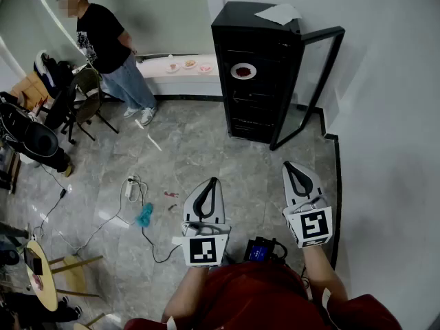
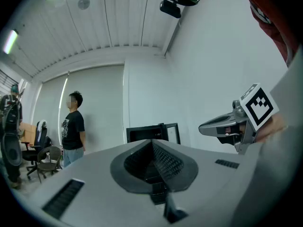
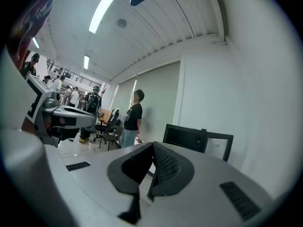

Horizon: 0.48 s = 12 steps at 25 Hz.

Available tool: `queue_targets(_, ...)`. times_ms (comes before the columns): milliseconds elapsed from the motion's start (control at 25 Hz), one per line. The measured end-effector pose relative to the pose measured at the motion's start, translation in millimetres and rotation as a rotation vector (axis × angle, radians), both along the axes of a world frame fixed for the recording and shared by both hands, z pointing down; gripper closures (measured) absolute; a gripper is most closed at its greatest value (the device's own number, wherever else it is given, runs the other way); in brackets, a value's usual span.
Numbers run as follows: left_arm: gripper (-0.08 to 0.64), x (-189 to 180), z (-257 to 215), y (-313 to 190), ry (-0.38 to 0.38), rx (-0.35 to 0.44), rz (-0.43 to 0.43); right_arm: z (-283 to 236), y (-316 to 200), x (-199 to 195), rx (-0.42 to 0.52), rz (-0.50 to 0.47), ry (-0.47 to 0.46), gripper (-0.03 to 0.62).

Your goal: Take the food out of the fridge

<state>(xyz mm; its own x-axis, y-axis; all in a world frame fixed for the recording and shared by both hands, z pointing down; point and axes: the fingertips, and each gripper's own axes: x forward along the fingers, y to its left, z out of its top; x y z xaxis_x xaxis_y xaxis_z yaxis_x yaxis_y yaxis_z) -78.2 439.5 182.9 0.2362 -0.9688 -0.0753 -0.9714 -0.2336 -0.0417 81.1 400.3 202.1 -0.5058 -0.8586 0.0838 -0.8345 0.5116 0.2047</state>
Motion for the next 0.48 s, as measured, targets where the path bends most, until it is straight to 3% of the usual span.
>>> queue_targets(480,0.545,30.5,-0.9,-7.2,-0.013,-0.004,0.000,-3.7,-6.8,26.4,0.002,-0.001,-0.009,0.571)
